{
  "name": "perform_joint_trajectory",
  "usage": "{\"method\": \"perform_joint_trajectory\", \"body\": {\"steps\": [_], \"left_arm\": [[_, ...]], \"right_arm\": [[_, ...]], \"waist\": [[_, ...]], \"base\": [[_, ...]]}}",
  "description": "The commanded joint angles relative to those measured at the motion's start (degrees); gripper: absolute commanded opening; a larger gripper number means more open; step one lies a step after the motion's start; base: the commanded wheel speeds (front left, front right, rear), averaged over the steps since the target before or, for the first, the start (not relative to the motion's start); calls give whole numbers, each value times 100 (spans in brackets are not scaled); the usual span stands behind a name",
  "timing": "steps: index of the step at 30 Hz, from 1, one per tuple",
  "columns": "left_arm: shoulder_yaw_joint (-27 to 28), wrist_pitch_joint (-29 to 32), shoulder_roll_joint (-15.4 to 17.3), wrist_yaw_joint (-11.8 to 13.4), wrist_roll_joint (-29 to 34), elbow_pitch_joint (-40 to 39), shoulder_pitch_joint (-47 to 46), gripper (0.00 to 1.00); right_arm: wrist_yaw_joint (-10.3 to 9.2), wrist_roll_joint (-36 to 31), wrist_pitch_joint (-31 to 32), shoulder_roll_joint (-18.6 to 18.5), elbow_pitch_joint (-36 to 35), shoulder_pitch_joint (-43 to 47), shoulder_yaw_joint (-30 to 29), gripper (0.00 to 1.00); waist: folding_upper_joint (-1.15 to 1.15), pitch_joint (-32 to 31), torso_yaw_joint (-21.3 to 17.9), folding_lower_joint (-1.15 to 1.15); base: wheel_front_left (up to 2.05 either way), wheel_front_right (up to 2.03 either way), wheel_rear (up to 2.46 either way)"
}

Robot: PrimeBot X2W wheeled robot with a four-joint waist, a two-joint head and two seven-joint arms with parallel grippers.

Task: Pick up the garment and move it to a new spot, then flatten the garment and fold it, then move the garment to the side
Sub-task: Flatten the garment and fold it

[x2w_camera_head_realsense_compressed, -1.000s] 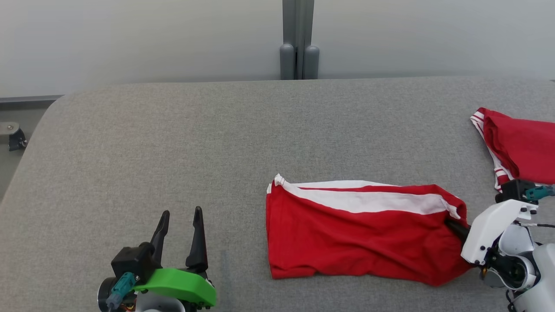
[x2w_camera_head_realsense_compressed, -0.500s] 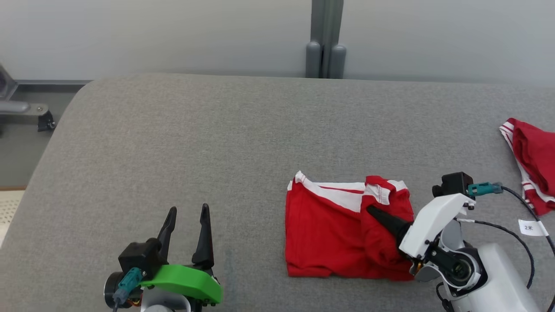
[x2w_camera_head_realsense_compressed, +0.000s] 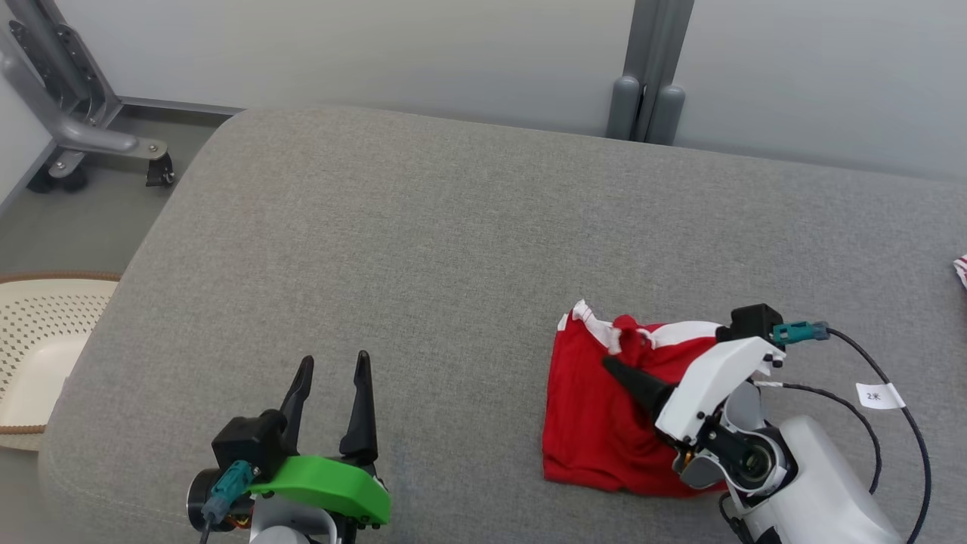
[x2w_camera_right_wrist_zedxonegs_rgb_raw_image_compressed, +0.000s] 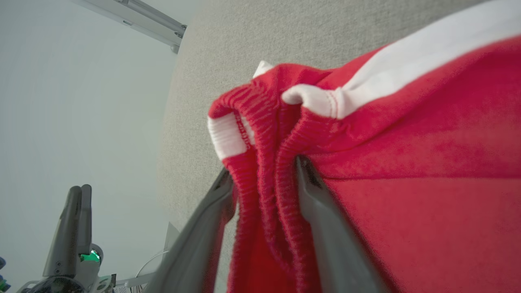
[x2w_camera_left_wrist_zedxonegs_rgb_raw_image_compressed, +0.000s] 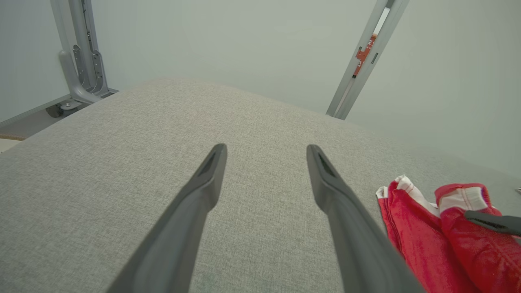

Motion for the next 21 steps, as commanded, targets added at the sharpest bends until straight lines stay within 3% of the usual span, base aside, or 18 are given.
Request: {"method": "perform_joint_trajectory", "body": {"steps": [1, 11, 16, 21], "left_arm": [[3, -16, -18, -18, 0, 14, -41, 100], [-40, -16, -62, -30, 52, 32, 93, 100], [-69, -17, -68, -48, 71, 46, 103, 100], [-97, -17, -76, -64, 70, 85, -5, 100]], "right_arm": [[0, 114, -76, 2, 63, -108, 106, 100], [0, 616, -675, -4, -66, -291, 597, 100], [0, -11, -1345, -210, -446, -199, 572, 100], [0, -1063, -2233, -609, -796, 43, 527, 100]], "waist": [[0, -21, 32, 0], [0, -149, -115, 0], [0, -218, -295, 0], [0, -297, -532, 0]], "base": [[0, 0, 0], [0, 0, 0], [0, 0, 0], [0, 0, 0]]}}
